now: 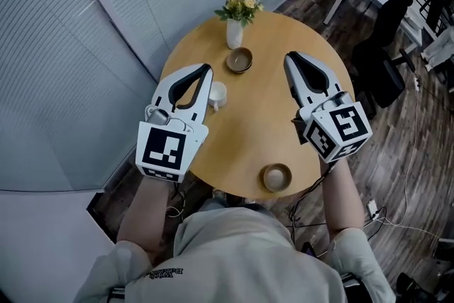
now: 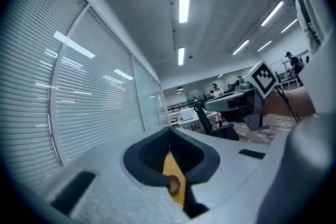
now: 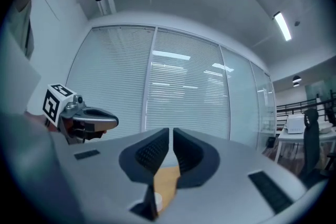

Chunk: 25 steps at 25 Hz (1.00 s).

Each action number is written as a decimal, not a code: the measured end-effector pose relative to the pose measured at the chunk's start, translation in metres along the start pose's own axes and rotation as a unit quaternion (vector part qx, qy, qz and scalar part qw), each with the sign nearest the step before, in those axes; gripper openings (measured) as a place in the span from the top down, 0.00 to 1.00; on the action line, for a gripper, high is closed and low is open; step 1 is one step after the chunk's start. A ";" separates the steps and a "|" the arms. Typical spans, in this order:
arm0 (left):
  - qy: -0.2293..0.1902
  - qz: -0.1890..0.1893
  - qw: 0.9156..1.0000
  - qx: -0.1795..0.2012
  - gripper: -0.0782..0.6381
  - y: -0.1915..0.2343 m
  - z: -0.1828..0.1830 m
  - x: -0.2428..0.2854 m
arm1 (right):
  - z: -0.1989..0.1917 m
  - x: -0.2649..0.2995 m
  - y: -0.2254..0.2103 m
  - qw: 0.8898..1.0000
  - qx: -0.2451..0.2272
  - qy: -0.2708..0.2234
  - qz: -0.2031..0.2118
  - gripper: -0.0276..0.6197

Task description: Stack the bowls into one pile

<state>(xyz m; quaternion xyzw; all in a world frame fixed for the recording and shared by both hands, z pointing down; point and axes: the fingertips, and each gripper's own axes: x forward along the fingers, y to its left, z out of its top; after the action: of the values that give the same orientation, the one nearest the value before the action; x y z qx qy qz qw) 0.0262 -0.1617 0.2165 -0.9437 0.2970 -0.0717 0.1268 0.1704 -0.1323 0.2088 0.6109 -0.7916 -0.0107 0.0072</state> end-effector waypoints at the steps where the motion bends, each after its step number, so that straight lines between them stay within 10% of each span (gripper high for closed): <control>1: -0.006 -0.002 1.000 0.001 0.86 -0.004 0.006 -0.004 | 0.002 -0.006 0.002 1.000 0.002 -0.002 0.000 0.89; 25: -0.014 -0.019 0.999 -0.034 0.86 -0.053 0.010 -0.047 | 0.002 -0.096 0.026 1.000 0.005 -0.003 -0.006 0.89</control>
<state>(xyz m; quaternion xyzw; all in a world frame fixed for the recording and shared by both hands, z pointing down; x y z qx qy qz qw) 0.0187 -0.0902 0.2189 -0.9538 0.2796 -0.0509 0.0972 0.1696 -0.0329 0.2079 0.6156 -0.7880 -0.0091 0.0016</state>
